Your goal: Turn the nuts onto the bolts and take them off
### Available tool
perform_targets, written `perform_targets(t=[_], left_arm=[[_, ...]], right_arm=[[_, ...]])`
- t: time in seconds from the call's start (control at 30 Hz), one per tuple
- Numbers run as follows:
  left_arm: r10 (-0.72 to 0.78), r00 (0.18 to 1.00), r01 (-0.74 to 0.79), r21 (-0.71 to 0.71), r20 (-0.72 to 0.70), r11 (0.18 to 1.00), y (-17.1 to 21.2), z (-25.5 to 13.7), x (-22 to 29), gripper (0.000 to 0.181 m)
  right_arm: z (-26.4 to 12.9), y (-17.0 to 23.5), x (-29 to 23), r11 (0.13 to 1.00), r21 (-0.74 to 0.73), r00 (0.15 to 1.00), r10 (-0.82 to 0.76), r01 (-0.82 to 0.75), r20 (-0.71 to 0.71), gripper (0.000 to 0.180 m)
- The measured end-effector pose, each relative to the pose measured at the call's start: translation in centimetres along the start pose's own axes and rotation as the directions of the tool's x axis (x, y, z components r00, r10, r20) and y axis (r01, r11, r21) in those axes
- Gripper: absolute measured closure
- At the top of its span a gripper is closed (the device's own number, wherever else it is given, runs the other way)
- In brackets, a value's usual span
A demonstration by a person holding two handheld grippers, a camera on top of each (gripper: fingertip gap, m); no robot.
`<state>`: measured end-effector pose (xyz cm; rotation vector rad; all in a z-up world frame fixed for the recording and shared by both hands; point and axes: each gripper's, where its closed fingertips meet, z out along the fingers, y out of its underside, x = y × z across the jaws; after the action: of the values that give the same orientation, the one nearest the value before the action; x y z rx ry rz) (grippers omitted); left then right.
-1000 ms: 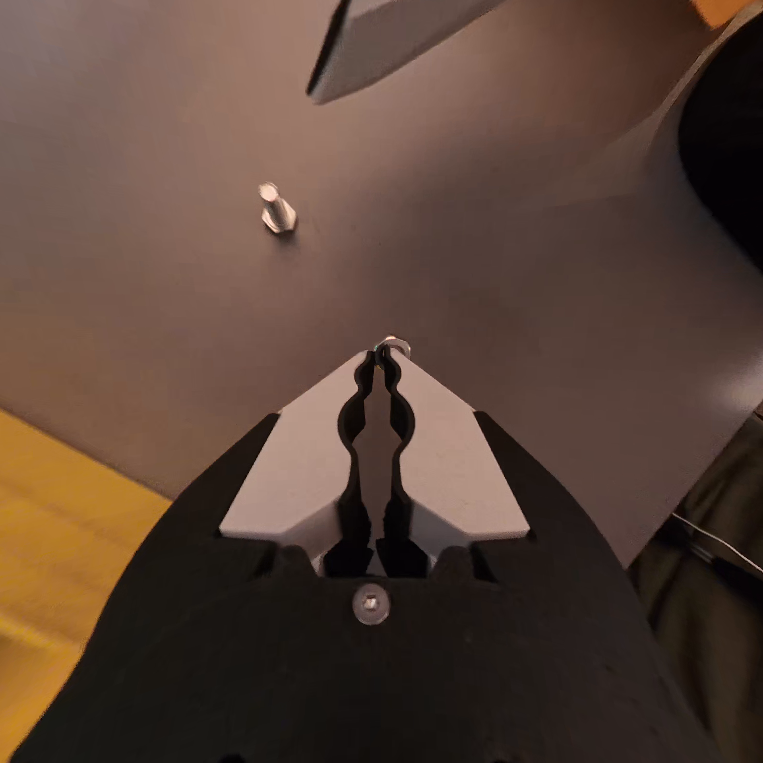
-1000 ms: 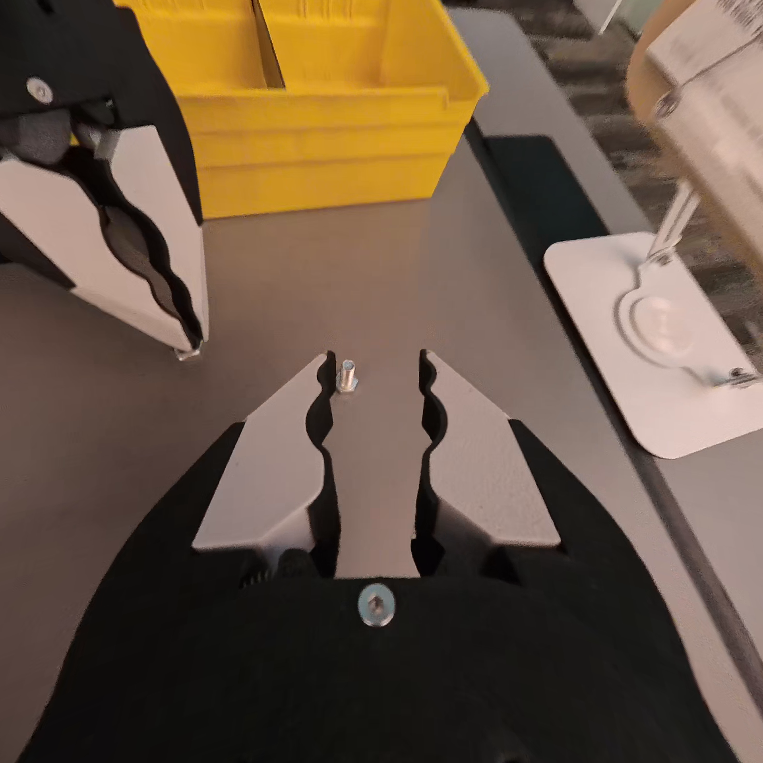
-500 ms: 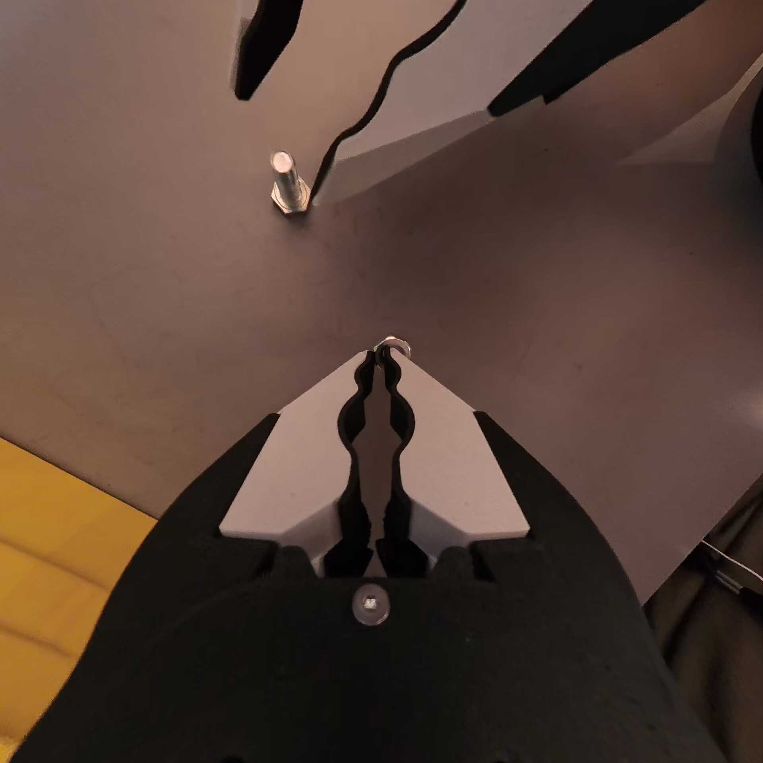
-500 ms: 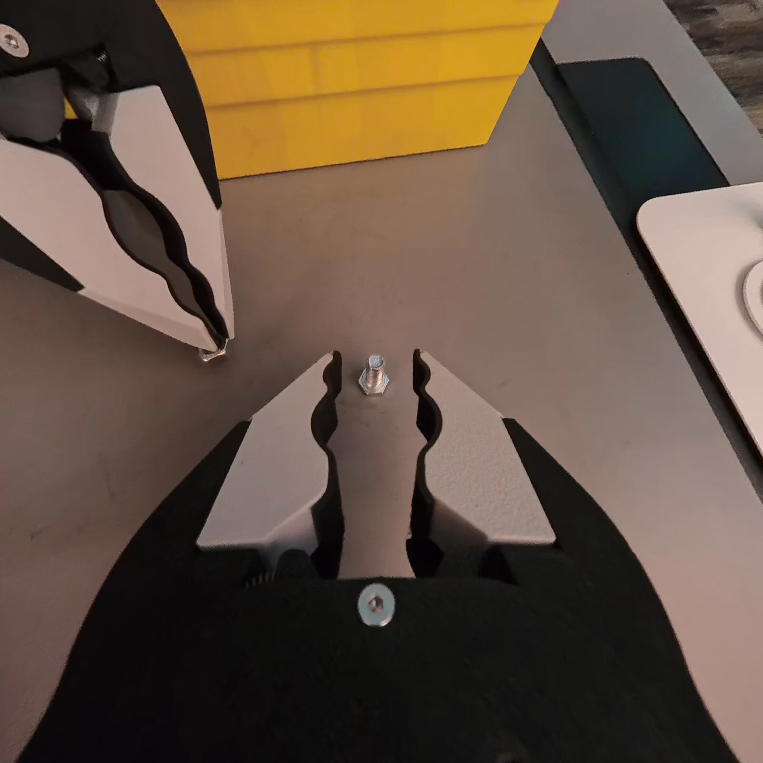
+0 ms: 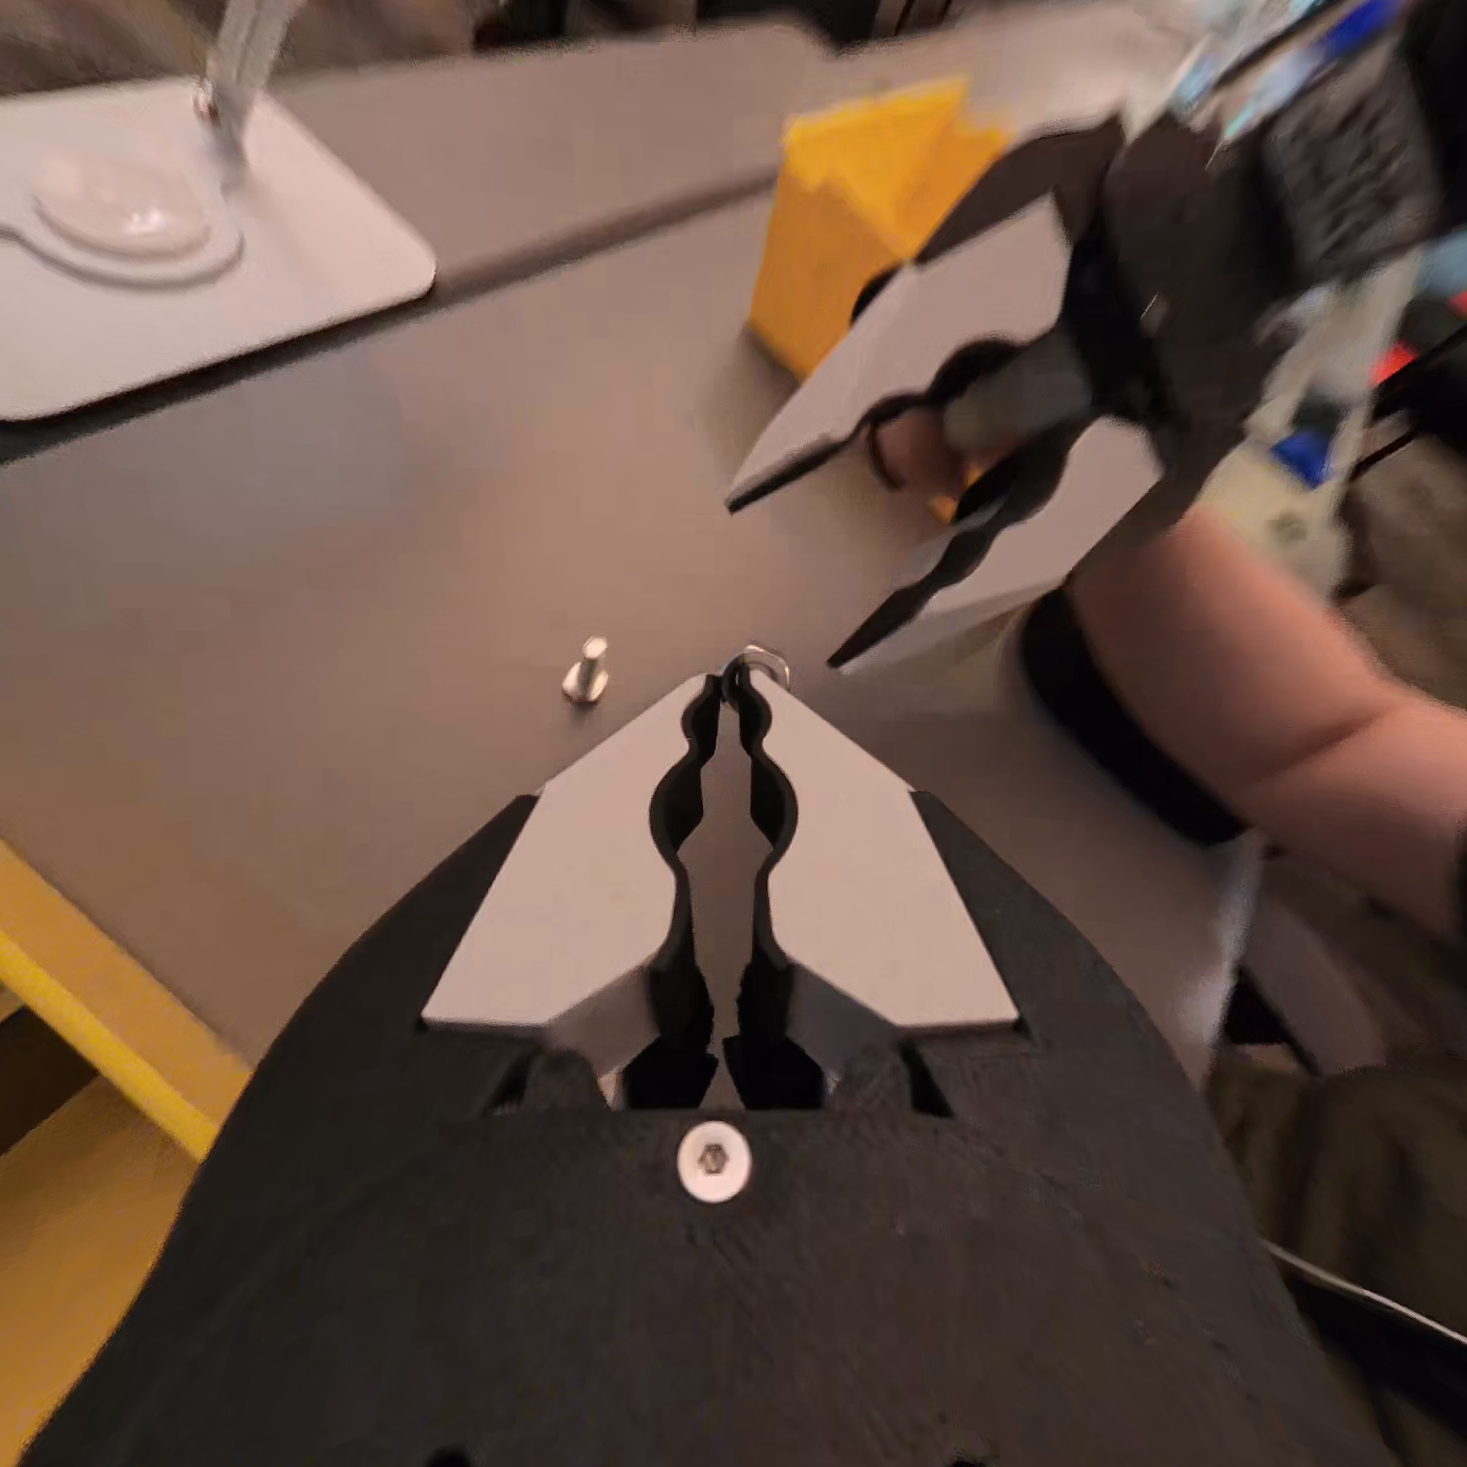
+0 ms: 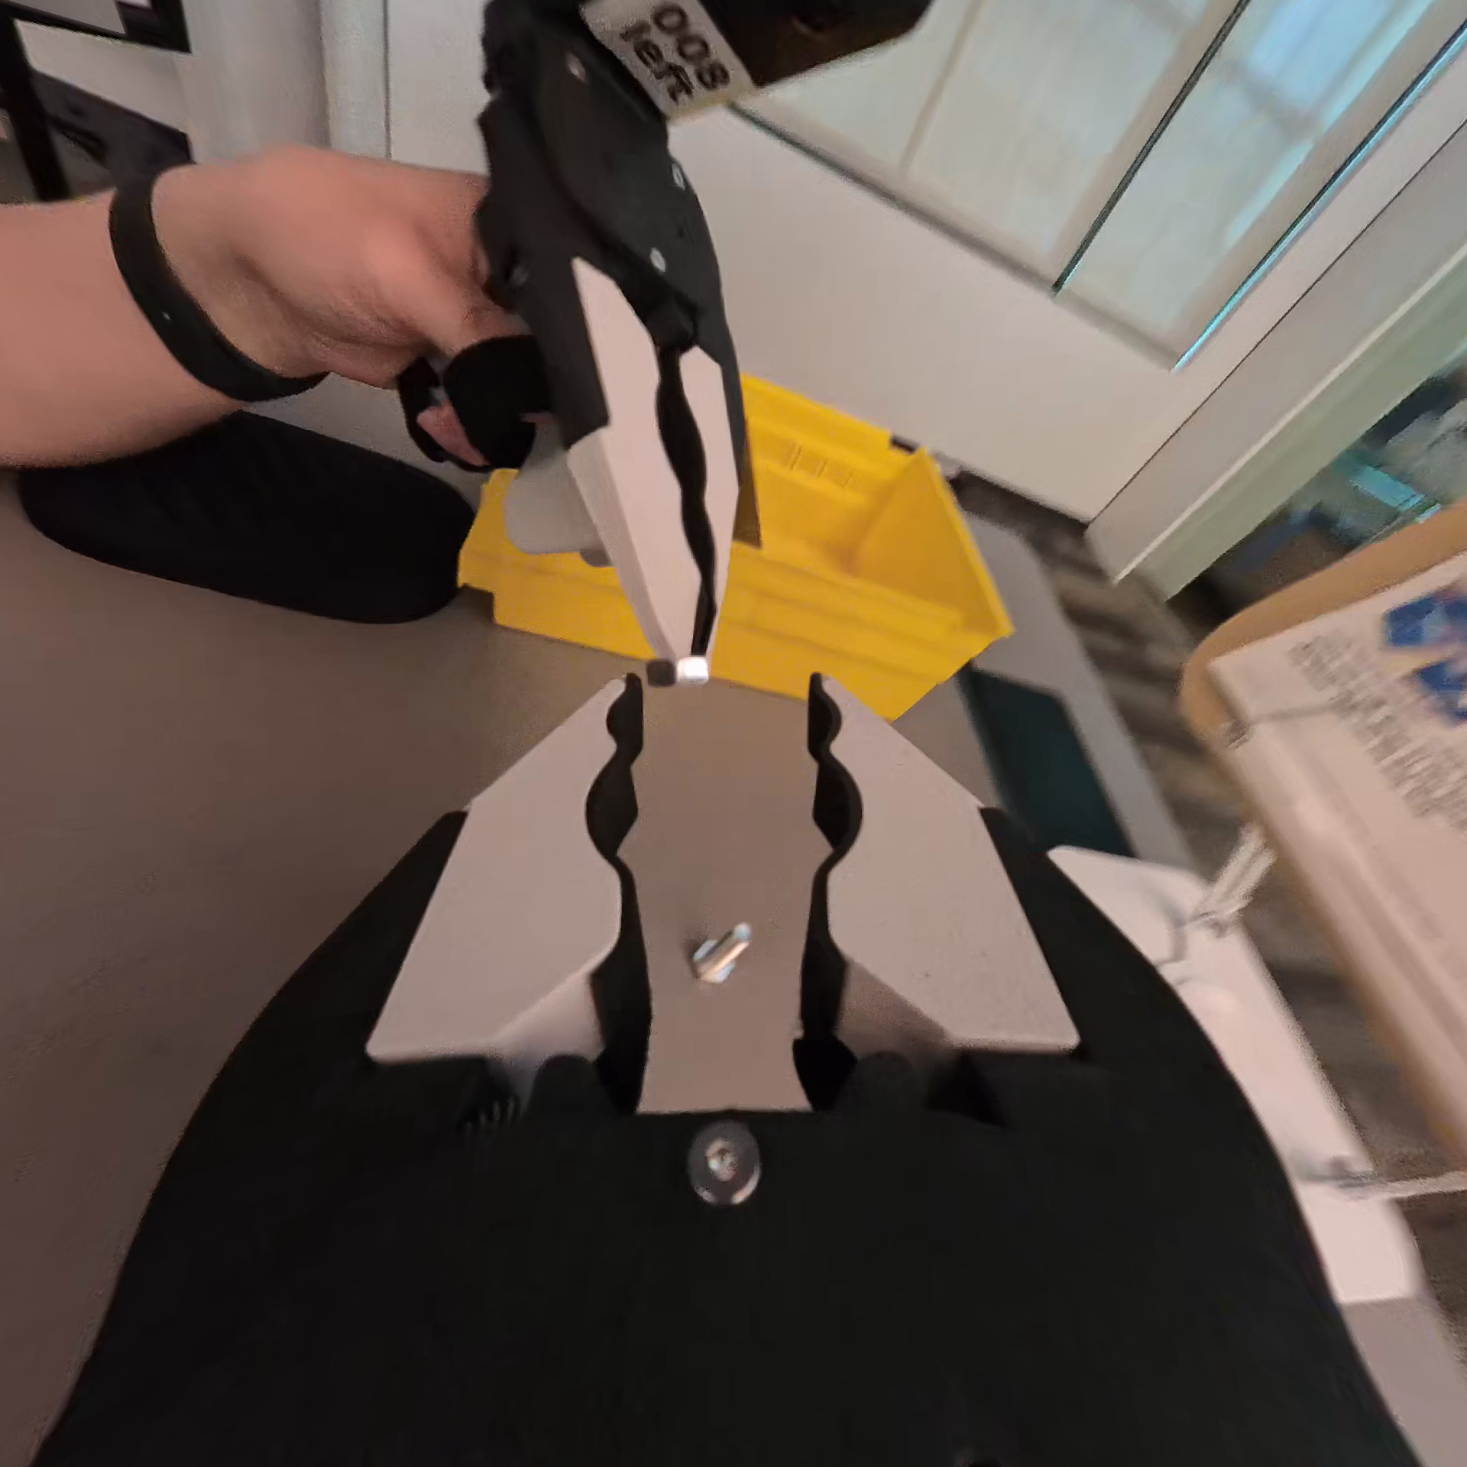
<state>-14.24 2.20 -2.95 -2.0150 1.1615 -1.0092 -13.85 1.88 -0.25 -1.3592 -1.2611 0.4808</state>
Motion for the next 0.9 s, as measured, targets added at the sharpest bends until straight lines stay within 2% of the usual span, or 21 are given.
perform_targets(t=[0.03,0.17,0.33,0.5,0.8,0.9], left_arm=[[-0.029,0.998,0.032,0.058,-0.056,0.998,-1.0,-0.8,0.7,0.178],[-0.119,0.945,0.176,0.167,-0.305,0.970,-3.0,-3.2,3.3,0.178],[-0.195,0.834,0.321,0.165,-0.516,0.933,-3.9,-4.6,4.9,0.178],[-0.226,0.791,0.375,0.158,-0.568,0.914,-4.1,-5.1,5.0,0.178],[-0.268,0.730,0.424,0.109,-0.629,0.899,-3.8,-5.2,5.4,0.178],[-0.270,0.740,0.421,0.112,-0.616,0.900,-3.7,-5.1,5.2,0.178]], right_arm=[[-0.2,-0.9,-0.1,0.998,0.017,0.998,-0.063,0.063,-0.030,0.138],[-0.1,-3.6,-1.1,0.954,0.034,0.948,-0.292,0.299,-0.128,0.139],[0.3,-5.3,-1.9,0.869,-0.027,0.846,-0.488,0.494,-0.217,0.146],[0.0,-6.2,-1.5,0.825,-0.054,0.780,-0.551,0.563,-0.295,0.156],[-0.3,-6.7,-1.8,0.803,-0.054,0.754,-0.579,0.594,-0.309,0.164],[-0.1,-6.4,-1.7,0.802,-0.079,0.754,-0.585,0.592,-0.299,0.164]])
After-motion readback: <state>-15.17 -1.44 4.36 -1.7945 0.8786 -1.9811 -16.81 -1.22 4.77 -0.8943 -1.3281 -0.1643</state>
